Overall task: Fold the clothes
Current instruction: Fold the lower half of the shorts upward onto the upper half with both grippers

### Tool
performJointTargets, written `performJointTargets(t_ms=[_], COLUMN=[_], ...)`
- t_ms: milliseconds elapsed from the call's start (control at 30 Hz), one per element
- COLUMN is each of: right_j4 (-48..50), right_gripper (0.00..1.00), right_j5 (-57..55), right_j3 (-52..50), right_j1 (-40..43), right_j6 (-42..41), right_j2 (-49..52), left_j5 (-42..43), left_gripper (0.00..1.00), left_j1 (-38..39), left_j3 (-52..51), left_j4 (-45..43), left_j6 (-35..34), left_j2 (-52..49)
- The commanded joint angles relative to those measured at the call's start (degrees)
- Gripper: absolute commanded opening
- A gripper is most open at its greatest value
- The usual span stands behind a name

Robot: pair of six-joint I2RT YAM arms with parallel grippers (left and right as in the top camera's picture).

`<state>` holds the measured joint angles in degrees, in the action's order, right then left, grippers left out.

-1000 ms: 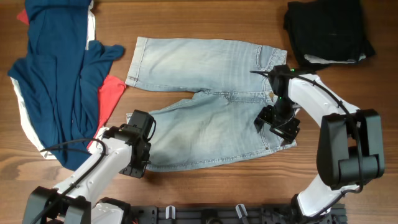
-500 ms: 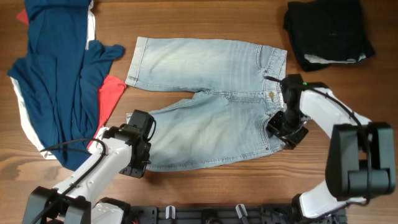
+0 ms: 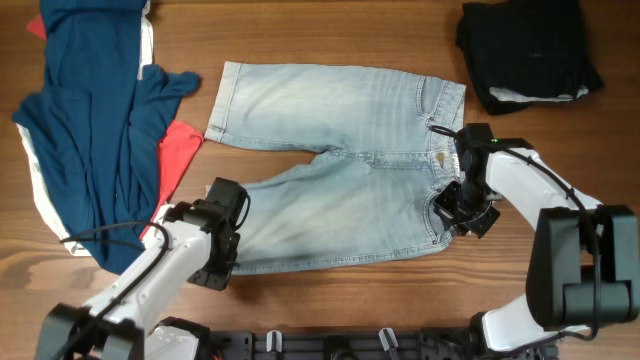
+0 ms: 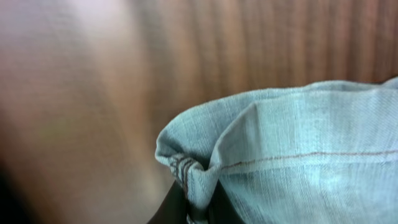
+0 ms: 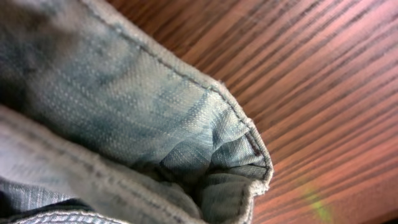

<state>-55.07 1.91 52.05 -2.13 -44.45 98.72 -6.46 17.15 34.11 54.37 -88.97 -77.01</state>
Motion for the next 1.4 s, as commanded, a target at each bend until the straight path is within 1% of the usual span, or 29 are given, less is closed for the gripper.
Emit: performJointTargets(t_ms=[0,133,267,400,567,633,733,867,933,967,1033,1200,1267,1367], right_j4=[4.31,0.90,-3.10,-7.61,-12.17,-13.38,-12.98,-10.78,-9.11,-7.19,-5.27,-0.92,0.72,4.13], right_gripper=[0.04,0.04,0.04,0.04,0.04,0.04,0.04,0.04,0.04,0.04,0.04,0.04,0.04,0.04], right_j5=[-1.68,-0.98,-0.96,-0.52,-0.52,-0.59,-1.27,-3.06,-4.33,-4.50,-4.48,-4.48,-4.46,-4.09], right_j3=[0.42,3.61,6.45,8.28,9.86,9.88,9.86,9.81,9.75,9.70,9.70,9.70,9.70,9.70], right_j1=[1.16,1.27,1.38,1.38,1.38,1.38,1.38,1.46,1.49,1.53,1.95,5.05,6.54,8.33], right_j6=[5.33,5.53,7.02,6.95,6.93,6.73,6.27,5.35,5.22,5.03,5.01,5.51,6.05,6.69], right_j2=[-3.85,-13.25,-21.18,-27.43,-34.95,-36.89,-37.09,-34.10,-31.80,-29.35,-26.77,-18.58,-15.80,-12.74], left_j5=[-14.86,-16.90,-17.25,-17.03,-17.00,-17.00,-17.16,-19.04,-20.72,-21.46,-21.53,-19.74,-18.16,-17.16], left_gripper=[0.04,0.04,0.04,0.04,0.04,0.04,0.04,0.04,0.04,0.04,0.04,0.04,0.04,0.04], left_j1=[-1.05,-1.03,-1.03,-1.01,0.44,1.51,2.54,2.67,2.67,2.67,2.67,2.73,2.73,2.73], left_j3=[7.76,16.46,21.70,23.15,25.22,25.99,26.03,26.01,26.01,26.01,26.01,26.01,26.01,26.01], left_j4=[7.87,10.84,11.04,12.00,15.67,15.93,14.34,9.81,5.29,0.59,-3.82,-19.91,-24.37,-28.11], left_j6=[2.51,8.92,13.25,13.84,14.01,14.01,14.01,14.01,13.99,14.01,14.25,20.57,22.64,22.77], left_j2=[6.51,12.02,16.28,19.23,22.86,24.33,25.22,23.12,20.20,17.00,13.81,1.05,-3.39,-8.59])
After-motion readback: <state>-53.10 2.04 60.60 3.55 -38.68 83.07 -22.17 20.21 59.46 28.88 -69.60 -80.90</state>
